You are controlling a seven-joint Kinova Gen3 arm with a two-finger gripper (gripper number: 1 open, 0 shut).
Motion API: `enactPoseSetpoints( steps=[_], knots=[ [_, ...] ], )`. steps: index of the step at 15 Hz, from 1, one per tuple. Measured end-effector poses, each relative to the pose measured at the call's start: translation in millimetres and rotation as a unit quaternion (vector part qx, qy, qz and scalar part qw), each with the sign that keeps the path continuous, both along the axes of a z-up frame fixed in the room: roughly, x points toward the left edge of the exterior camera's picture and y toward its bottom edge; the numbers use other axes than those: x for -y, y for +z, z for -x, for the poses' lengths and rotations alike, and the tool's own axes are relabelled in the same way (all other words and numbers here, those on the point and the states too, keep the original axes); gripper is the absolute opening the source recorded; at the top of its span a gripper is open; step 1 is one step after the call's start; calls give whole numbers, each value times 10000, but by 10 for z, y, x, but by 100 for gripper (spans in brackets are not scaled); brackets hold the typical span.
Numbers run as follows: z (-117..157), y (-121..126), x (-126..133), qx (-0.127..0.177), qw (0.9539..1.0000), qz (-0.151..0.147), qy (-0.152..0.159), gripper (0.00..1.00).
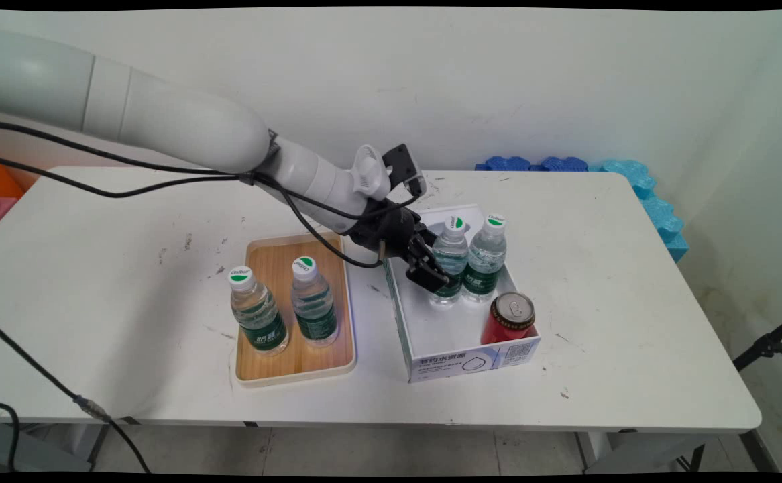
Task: Pick up the green bottle from the white box, then place the picked object on the tray
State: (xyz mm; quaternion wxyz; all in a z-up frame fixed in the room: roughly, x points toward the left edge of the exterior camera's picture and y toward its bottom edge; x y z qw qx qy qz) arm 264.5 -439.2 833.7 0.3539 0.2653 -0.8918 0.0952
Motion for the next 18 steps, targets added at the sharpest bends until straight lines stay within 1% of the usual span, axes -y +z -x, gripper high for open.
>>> enactPoseSetpoints(
  steps=[4, 5, 9, 12, 14, 18],
  knots=[
    [48, -86, 32, -59, 10000, 31, -17, 100],
    [57, -100, 40, -74, 10000, 43, -19, 0],
    [71, -132, 60, -115, 9999, 114, -44, 0],
    [45, -78, 33, -156, 9998, 141, -57, 0],
    [-5, 38, -27, -194, 9997, 145, -50, 0],
    [-91, 346, -136, -268, 9995, 141, -28, 0]
  ],
)
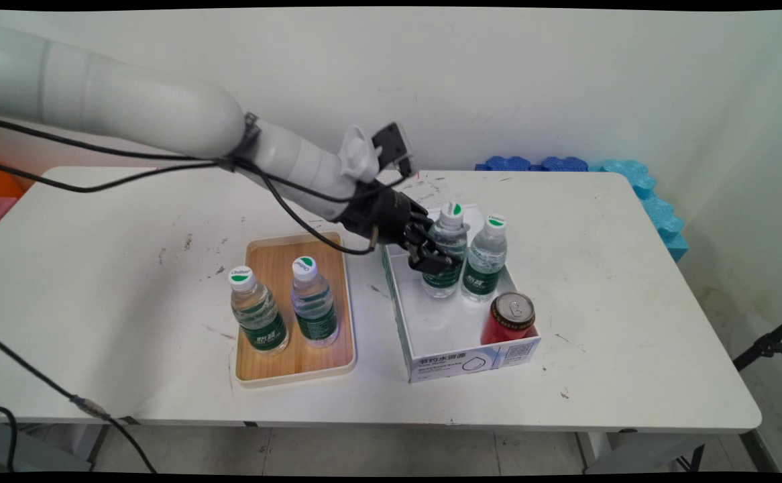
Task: Place the picked object on the tray
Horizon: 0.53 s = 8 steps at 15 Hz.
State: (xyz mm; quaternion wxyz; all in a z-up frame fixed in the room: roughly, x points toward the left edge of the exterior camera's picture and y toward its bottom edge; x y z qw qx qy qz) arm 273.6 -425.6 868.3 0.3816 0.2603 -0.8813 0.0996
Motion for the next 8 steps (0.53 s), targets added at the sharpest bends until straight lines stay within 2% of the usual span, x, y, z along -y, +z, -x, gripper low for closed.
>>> enactPoseSetpoints(
  steps=[4, 8],
  knots=[
    [-188, 444, -18, -38, 9999, -50, 129, 0],
    [-553, 919, 63, 2, 9997, -13, 262, 0]
  ],
)
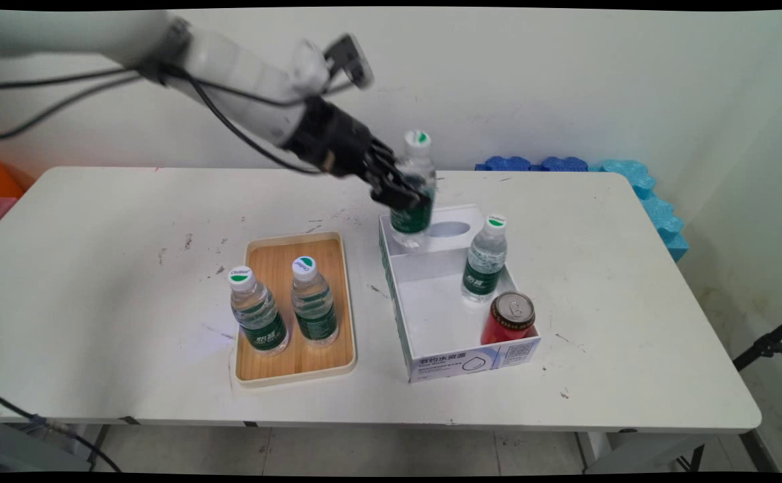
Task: Place the picked object on the tray
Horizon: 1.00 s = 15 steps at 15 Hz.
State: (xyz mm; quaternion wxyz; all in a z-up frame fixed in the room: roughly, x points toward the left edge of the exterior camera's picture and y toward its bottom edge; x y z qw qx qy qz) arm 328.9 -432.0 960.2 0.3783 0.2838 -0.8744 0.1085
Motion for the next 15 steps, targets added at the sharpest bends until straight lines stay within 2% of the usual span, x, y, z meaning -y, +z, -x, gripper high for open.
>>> enactPoseSetpoints(
  steps=[4, 8, 11, 15],
  knots=[
    [-453, 347, 102, 96, 9999, -2, 107, 0],
    [-835, 497, 149, 241, 9996, -6, 149, 0],
    [-1142, 511, 151, 360, 9992, -35, 187, 0],
    [-1445, 365, 103, 451, 9988, -91, 172, 0]
  ],
)
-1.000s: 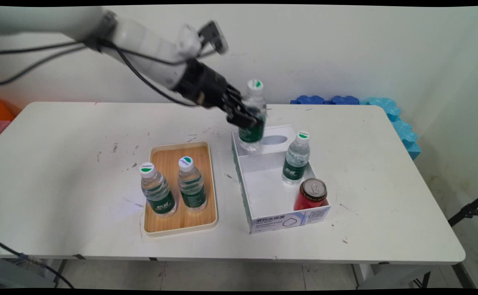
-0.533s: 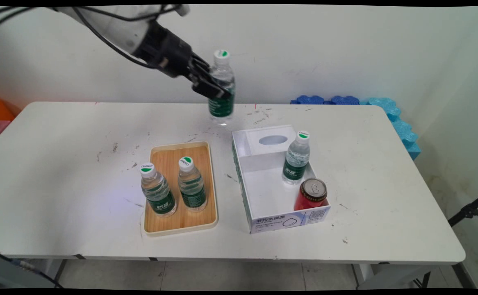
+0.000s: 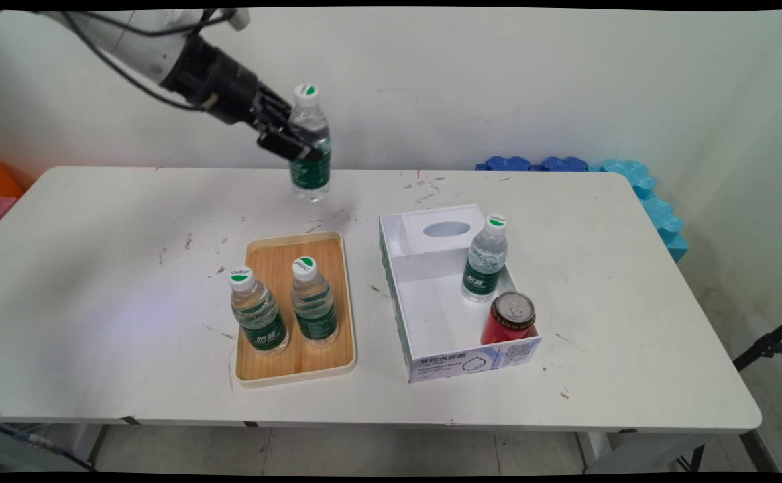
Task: Place the picked object on the tray
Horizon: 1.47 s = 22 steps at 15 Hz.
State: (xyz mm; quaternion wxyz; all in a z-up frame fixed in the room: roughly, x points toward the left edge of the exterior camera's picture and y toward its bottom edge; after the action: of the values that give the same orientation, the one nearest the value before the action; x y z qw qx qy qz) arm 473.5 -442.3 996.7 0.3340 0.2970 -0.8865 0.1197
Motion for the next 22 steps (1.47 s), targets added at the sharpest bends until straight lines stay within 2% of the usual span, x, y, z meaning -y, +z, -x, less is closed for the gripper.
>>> enactPoseSetpoints(
  steps=[5, 10, 17, 22],
  knots=[
    [-293, -486, -104, 178, 9989, -100, -414, 0],
    [-406, -907, -138, 232, 9965, -74, -796, 0],
    [-383, -1341, -28, 211, 9942, 145, -1042, 0],
    [-361, -1545, 12, 182, 9932, 222, -1130, 0]
  ],
)
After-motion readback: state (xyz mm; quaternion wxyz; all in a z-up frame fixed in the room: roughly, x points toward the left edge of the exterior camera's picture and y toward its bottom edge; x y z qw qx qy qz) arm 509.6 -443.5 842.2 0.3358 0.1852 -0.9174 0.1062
